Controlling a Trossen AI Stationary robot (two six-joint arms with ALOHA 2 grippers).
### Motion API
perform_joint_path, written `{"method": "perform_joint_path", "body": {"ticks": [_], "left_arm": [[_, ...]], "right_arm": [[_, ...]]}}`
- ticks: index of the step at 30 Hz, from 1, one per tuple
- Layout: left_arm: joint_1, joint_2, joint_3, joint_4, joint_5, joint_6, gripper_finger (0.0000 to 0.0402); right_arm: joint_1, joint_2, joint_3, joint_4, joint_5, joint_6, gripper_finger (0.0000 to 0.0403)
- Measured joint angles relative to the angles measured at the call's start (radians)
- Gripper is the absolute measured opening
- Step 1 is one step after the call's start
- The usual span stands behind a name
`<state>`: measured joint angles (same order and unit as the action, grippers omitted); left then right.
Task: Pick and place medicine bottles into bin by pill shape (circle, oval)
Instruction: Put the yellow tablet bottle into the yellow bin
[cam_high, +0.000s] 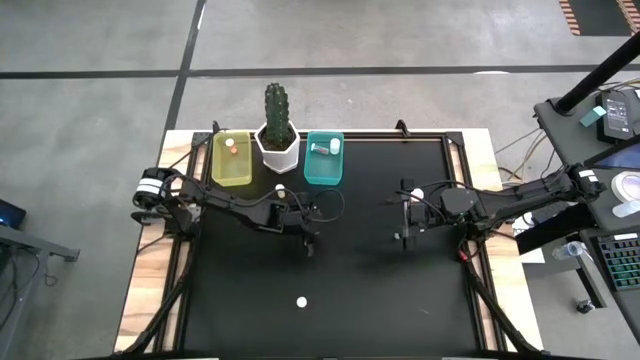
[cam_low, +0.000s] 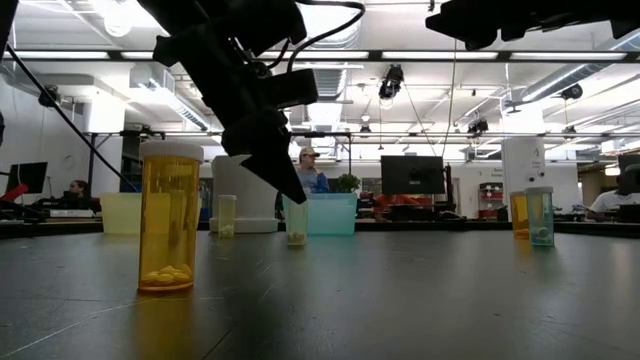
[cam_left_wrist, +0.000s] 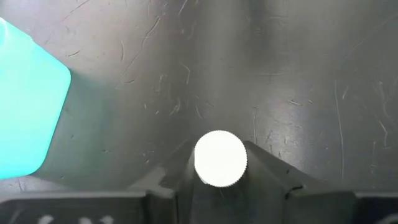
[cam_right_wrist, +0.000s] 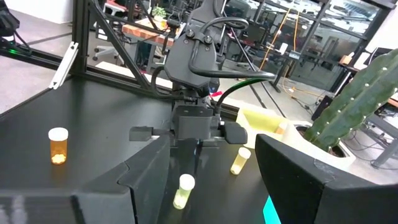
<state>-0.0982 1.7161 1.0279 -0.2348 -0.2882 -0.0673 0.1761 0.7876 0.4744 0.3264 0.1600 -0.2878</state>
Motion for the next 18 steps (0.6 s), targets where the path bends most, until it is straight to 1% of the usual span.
{"method": "perform_joint_path", "body": {"ticks": [2,10,15,18], "left_arm": [[0.000,0.000,0.000,0.000,0.000,0.000,0.0088],[0.000,-0.021,0.001,-0.002,0.000,0.000,0.0092],[0.000,-0.098,0.000,-0.064,0.001,0.001,0.0093],[0.000,-0.178,0.000,-0.120,-0.003,0.002,0.0094]], "right_arm": [[0.000,0.000,0.000,0.000,0.000,0.000,0.0231],[0.000,0.000,0.000,-0.001,0.000,0.004,0.0231],[0.000,0.000,0.000,-0.010,0.000,0.007,0.0231],[0.000,0.000,0.000,-0.009,0.000,0.010,0.0231]]}}
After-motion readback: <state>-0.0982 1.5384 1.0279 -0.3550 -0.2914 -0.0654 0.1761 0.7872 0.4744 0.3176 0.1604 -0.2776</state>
